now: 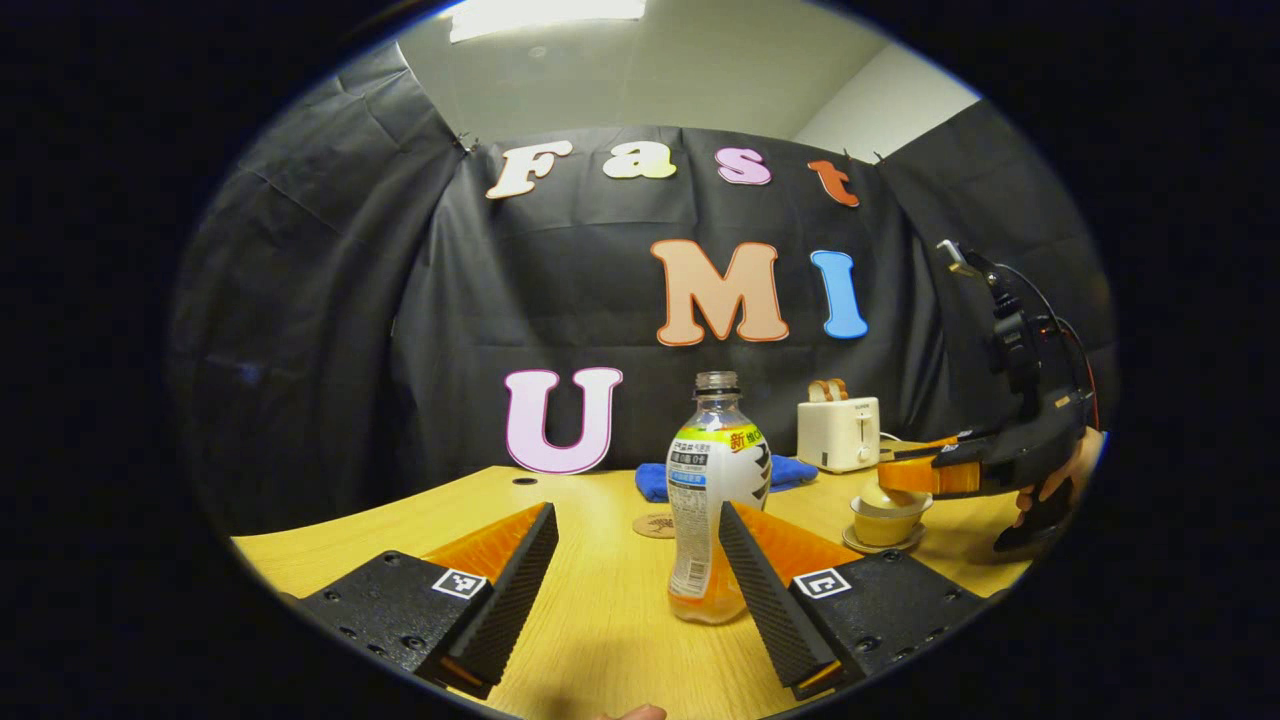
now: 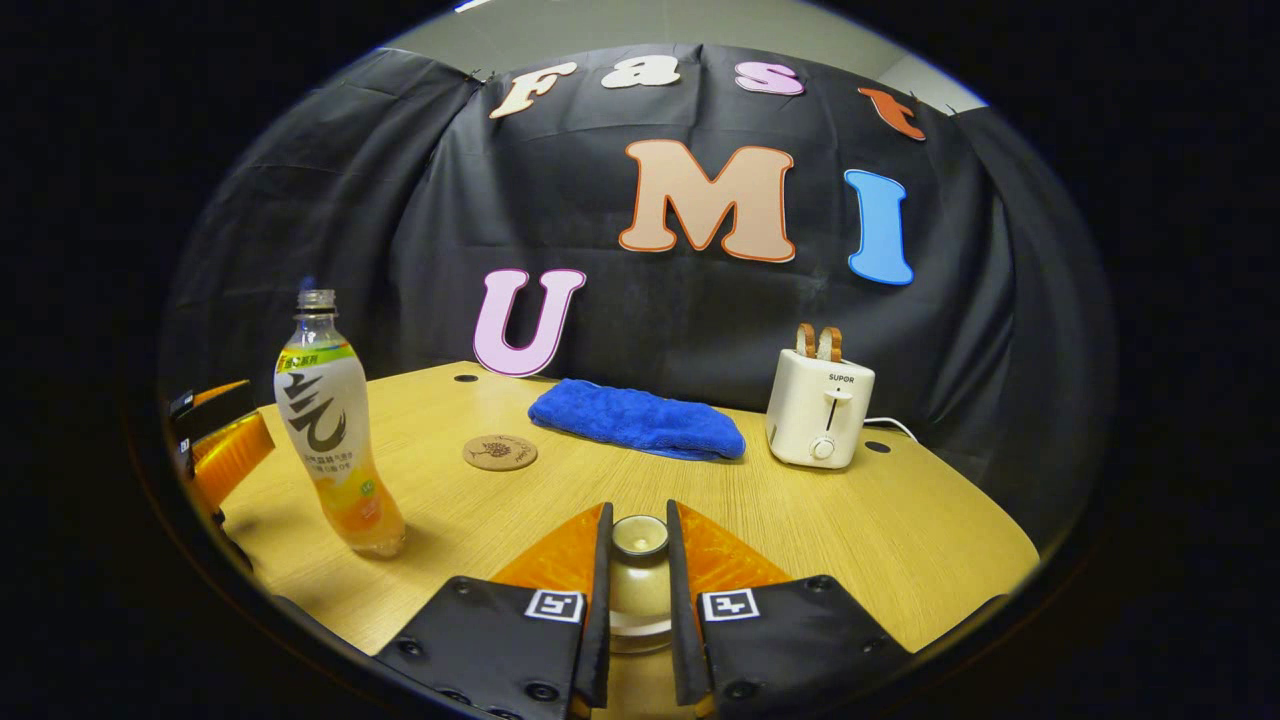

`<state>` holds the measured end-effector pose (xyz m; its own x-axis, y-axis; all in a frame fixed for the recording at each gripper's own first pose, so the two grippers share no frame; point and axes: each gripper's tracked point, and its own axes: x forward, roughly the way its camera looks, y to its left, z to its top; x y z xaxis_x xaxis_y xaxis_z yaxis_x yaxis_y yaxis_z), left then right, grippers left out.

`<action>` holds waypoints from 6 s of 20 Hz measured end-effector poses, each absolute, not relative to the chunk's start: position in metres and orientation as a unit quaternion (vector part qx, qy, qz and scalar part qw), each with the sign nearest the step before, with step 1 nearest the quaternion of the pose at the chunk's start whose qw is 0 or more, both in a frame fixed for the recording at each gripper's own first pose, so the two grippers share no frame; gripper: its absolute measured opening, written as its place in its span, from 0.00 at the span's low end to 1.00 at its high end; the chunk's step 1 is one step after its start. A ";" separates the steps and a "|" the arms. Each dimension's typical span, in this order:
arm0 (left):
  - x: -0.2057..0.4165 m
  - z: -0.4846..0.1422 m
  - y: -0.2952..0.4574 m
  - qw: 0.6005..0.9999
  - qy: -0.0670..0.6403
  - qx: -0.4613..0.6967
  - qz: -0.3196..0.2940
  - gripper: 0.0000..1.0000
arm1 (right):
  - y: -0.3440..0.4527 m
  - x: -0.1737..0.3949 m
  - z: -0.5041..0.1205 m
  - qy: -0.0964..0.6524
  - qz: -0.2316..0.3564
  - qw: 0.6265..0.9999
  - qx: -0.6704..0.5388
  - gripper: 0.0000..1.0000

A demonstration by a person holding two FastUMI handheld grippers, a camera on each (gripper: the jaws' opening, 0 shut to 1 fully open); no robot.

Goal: Open the teacup lid with one hand, grasp the water bottle and pour water into the teacup with the other hand; after pouring, place the water bottle on the coaster and then close the teacup lid.

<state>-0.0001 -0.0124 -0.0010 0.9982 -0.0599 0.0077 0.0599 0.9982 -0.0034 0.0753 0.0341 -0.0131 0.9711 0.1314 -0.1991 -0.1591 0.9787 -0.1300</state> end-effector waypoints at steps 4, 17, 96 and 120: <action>0.003 -0.008 -0.028 0.998 0.020 0.001 -0.063 0.95 | 0.034 0.072 -0.010 0.096 0.077 0.991 -0.061 0.29; 0.035 -0.030 -0.060 0.990 0.079 0.006 -0.116 0.95 | 0.005 0.057 -0.006 0.092 0.060 0.993 -0.046 0.27; 0.107 -0.042 -0.093 0.627 0.068 0.746 -0.213 0.57 | -0.091 0.018 0.009 0.052 0.020 0.998 -0.002 0.29; 0.123 0.001 -0.107 0.484 0.054 0.848 -0.211 0.57 | -0.084 0.016 0.010 0.052 0.033 0.998 -0.001 0.29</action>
